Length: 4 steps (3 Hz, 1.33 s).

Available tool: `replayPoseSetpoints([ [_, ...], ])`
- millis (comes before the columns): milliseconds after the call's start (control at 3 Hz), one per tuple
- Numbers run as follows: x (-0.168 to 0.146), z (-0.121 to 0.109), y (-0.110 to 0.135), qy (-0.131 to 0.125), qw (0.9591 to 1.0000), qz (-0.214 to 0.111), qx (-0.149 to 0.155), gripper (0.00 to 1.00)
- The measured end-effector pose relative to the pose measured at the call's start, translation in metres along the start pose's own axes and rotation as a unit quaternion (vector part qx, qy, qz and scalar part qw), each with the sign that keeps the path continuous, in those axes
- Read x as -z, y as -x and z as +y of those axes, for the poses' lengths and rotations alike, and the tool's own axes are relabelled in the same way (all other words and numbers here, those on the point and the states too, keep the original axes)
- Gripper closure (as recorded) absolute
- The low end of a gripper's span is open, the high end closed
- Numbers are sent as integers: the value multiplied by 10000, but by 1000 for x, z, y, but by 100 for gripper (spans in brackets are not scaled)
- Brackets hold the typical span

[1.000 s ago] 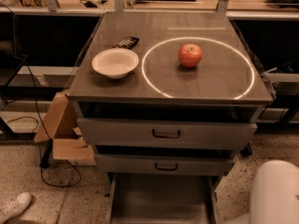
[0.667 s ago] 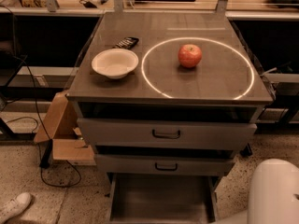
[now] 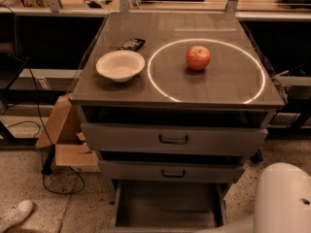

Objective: Close bottom drawer

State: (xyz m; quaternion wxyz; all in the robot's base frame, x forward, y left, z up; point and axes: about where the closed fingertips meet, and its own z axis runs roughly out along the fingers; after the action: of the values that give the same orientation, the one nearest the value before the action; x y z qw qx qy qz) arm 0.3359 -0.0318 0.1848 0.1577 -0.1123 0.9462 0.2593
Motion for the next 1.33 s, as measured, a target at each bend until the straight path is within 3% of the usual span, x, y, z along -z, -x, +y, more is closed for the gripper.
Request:
replayPoseSetpoints([
  [1000, -6, 1, 17, -42, 9999, -136, -28, 100],
  [1333, -20, 4, 42, -55, 9994, -348, 24, 100],
])
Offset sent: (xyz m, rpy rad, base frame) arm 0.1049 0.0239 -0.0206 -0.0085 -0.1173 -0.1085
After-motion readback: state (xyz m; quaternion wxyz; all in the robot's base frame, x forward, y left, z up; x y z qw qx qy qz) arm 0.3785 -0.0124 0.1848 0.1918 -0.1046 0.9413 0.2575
